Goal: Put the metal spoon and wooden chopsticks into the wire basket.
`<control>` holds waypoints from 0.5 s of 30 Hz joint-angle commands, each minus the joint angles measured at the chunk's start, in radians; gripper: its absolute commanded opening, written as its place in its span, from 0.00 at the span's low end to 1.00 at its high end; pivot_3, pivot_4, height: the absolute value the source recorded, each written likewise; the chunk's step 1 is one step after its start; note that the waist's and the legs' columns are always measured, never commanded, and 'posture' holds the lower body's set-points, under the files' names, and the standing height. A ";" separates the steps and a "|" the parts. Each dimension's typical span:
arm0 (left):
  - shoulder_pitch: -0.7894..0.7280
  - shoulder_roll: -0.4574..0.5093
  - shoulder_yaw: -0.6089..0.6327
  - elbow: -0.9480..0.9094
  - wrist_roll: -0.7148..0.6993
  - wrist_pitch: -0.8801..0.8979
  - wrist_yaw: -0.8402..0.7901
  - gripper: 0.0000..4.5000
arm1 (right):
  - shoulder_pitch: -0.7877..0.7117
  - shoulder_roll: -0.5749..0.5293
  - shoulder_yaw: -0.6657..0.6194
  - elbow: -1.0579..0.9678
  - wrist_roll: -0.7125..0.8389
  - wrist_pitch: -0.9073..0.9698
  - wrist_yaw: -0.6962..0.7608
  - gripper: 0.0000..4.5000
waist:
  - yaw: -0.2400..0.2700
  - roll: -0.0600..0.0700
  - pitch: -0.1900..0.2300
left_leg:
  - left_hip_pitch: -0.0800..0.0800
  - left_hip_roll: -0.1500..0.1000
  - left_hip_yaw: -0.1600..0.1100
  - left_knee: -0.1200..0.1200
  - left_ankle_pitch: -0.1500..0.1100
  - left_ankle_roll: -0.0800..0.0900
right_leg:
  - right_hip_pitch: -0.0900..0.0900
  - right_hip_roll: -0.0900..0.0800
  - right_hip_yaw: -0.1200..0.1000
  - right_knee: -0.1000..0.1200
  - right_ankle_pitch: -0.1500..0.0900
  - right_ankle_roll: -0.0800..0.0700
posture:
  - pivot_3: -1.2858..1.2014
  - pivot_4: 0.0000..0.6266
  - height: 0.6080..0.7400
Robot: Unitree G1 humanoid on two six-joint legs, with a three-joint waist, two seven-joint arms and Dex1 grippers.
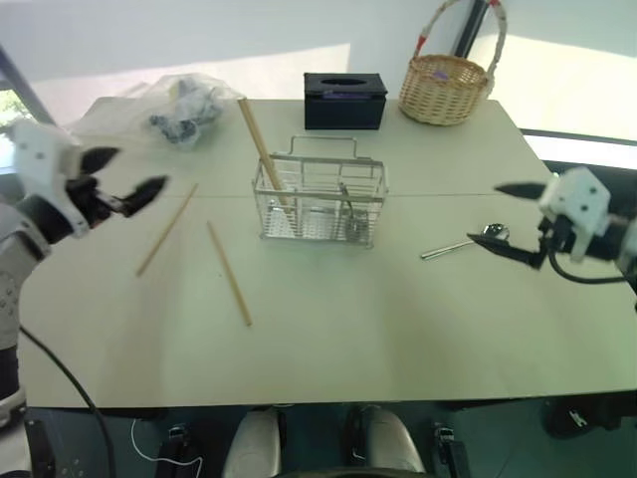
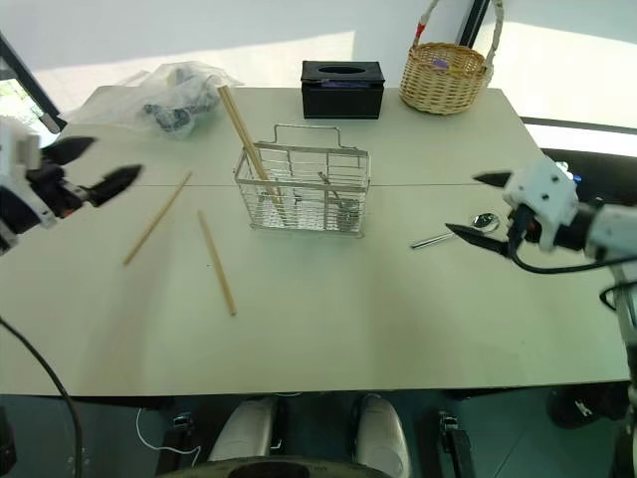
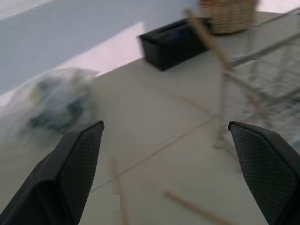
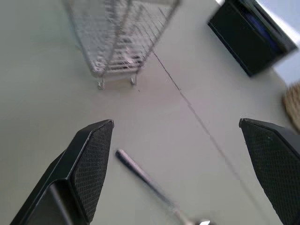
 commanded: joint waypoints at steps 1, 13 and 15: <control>-0.054 0.044 -0.103 -0.056 -0.027 0.000 -0.139 1.00 | -0.182 0.016 0.123 0.150 -0.055 -0.089 0.158 0.99 | -0.003 0.000 0.000 | 0.000 0.000 0.000 -0.001 0.000 0.000 | 0.000 0.001 0.000 0.000 0.000 0.000 | 0.52 0.24 0.79; -0.277 -0.038 -0.320 -0.011 -0.042 0.056 -0.285 1.00 | -0.692 0.243 0.475 0.958 -0.449 -0.552 0.292 0.99 | -0.036 0.002 0.006 | 0.000 -0.001 0.000 0.001 0.001 0.000 | 0.002 0.001 0.001 0.002 0.003 0.004 | 0.52 0.24 0.79; -0.287 -0.041 -0.332 -0.008 -0.035 0.061 -0.292 1.00 | -0.726 0.265 0.509 1.045 -0.514 -0.608 0.249 0.99 | -0.042 0.003 0.007 | 0.000 -0.001 0.000 0.002 0.001 0.000 | 0.002 0.001 0.001 0.003 0.003 0.004 | 0.52 0.24 0.79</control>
